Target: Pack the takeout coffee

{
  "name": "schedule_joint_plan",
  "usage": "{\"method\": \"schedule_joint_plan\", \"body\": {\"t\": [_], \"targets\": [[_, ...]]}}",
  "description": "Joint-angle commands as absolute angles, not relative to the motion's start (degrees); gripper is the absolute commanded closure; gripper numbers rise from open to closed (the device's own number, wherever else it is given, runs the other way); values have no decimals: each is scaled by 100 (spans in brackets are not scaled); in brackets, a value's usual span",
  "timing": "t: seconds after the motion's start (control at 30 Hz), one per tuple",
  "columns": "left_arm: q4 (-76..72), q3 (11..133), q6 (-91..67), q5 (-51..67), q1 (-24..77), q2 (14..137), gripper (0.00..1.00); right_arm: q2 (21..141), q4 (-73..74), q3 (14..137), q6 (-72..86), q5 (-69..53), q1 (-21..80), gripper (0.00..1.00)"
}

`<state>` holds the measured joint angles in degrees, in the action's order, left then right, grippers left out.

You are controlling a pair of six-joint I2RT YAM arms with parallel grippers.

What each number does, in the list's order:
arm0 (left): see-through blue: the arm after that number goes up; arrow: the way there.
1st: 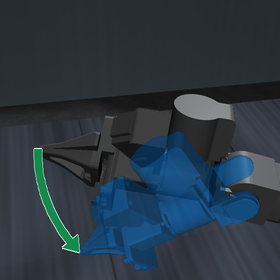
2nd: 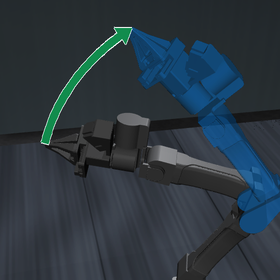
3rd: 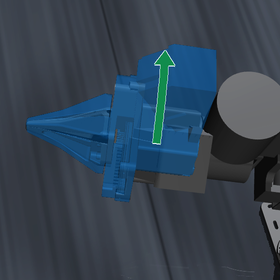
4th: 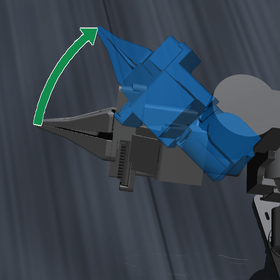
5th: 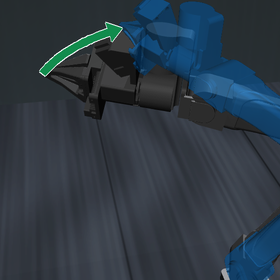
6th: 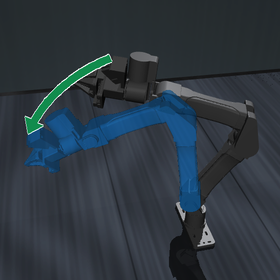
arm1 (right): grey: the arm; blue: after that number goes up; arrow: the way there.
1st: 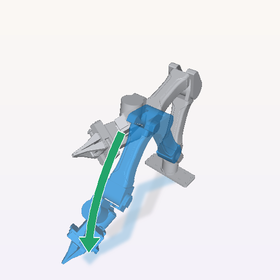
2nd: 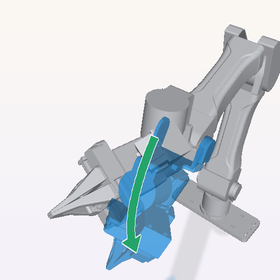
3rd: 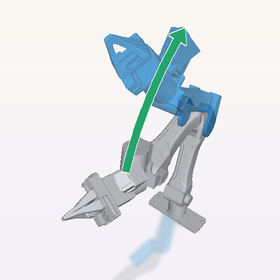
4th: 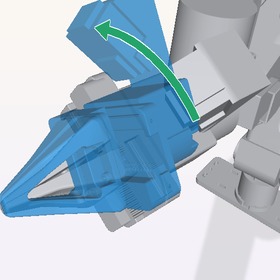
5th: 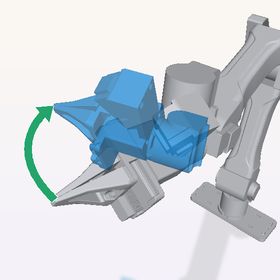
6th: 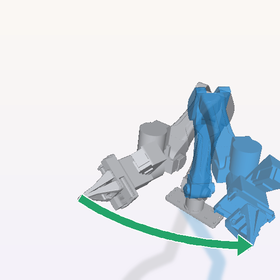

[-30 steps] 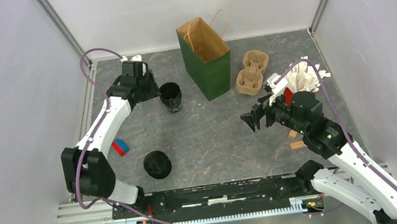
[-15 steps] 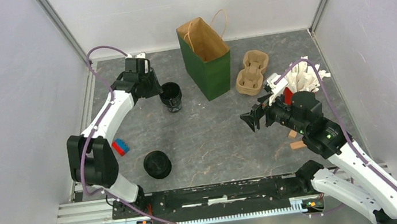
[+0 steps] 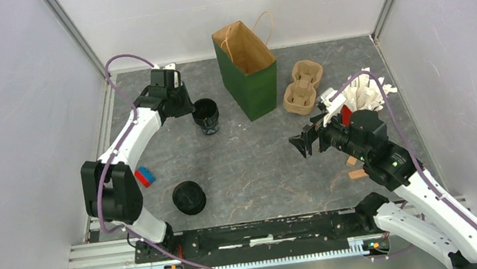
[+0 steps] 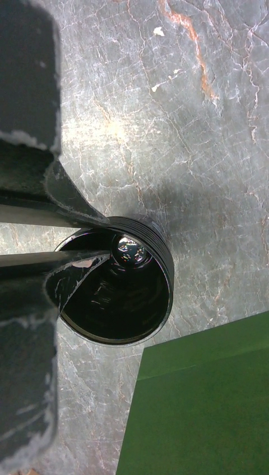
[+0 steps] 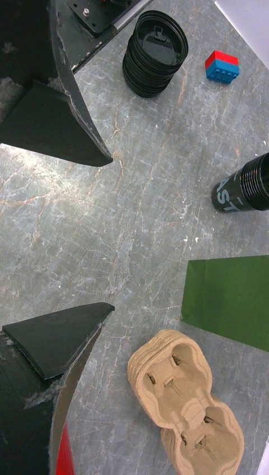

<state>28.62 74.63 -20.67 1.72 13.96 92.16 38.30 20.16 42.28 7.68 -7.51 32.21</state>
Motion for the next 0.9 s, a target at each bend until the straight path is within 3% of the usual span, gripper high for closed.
{"method": "schedule_joint_plan", "body": {"t": [0.0,0.53,0.87], "targets": [[2829,7716,-1800,254,1380,9241,72,3788,1802,4234,773,-686,3227,1],[2888,7761,-1729,237,1380,9358,77,3806,1803,4201,757,-661,3232,1],[2890,7787,-1695,317,1380,9327,90,3809,1800,4184,758,-660,3234,1]]}}
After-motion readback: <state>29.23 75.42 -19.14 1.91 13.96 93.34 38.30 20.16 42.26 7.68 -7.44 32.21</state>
